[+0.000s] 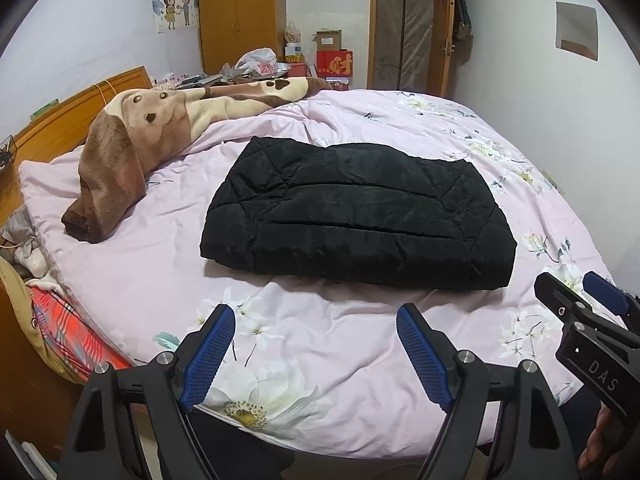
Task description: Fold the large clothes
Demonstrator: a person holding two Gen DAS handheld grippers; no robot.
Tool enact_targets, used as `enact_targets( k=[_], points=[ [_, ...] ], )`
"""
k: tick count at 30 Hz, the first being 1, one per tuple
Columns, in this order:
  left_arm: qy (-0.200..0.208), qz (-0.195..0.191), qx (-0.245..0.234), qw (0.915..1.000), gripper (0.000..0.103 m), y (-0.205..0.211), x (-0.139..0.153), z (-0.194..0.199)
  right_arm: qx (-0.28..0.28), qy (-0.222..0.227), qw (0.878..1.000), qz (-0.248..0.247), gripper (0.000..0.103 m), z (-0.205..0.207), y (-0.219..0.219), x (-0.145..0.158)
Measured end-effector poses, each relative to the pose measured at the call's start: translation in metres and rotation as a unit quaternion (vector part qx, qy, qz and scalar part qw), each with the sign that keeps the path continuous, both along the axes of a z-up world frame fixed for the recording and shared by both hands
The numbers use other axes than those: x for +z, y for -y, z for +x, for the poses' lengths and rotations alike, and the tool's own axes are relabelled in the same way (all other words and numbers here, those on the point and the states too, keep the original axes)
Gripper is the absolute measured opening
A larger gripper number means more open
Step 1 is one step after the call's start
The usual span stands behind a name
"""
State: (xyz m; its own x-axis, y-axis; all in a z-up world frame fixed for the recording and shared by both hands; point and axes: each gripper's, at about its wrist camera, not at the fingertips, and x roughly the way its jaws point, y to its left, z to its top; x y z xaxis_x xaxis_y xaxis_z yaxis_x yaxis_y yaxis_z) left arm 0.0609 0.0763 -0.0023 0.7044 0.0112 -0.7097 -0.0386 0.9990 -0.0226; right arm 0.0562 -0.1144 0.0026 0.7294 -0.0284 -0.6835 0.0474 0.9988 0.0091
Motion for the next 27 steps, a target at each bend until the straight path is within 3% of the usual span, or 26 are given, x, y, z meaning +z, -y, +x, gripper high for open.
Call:
enact_targets(
  k=[27],
  points=[
    [-0.006,-0.009,-0.005,0.9999,0.083,0.0003,-0.0024,-0.0016,0.000,-0.002,1.000,0.000,0.077,-0.0022,0.0009,-0.0003]
  ],
)
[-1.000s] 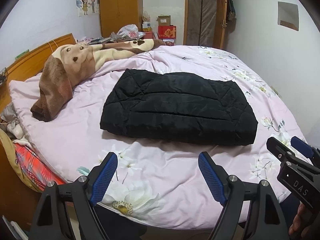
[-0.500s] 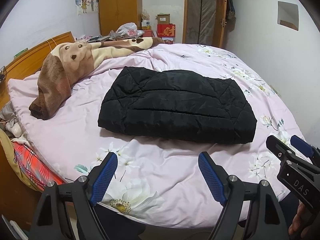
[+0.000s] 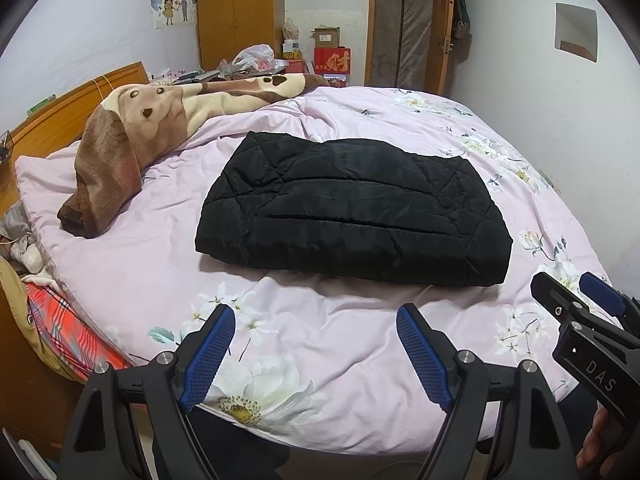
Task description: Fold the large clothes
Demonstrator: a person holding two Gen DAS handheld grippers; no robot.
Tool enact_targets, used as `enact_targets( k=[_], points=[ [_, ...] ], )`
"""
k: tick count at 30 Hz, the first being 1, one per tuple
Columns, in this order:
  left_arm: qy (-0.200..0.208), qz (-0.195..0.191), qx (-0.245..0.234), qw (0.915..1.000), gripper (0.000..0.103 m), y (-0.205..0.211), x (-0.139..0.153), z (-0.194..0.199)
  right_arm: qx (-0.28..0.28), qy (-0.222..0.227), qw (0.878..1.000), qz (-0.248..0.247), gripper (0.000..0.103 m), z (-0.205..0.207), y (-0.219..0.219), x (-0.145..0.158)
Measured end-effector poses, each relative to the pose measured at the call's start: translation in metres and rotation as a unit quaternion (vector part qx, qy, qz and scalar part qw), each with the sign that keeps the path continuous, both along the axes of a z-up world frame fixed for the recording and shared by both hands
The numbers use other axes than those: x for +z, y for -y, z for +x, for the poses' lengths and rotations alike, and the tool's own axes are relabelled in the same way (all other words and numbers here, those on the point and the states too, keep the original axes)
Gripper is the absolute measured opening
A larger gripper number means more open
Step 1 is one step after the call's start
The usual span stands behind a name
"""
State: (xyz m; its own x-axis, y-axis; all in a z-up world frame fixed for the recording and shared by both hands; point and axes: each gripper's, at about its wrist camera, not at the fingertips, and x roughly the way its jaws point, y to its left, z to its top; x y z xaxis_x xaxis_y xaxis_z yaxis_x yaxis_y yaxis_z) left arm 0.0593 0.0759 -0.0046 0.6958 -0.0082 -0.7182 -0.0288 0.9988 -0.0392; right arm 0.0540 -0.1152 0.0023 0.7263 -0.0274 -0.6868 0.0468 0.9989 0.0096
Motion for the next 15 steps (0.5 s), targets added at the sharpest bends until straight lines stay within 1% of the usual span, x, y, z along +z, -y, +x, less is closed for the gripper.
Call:
enact_targets(
  k=[9,15],
  points=[
    [0.005,0.009,0.001,0.9999,0.083,0.0019,0.0008,-0.0030,-0.001,0.000,1.000,0.000,0.077,-0.0008,-0.0001,-0.0004],
    [0.008,0.004,-0.003,1.0000,0.083,0.0003,0.0020,-0.0047,-0.001,0.000,1.000,0.000,0.077,-0.0011,-0.0002,-0.0005]
  ],
)
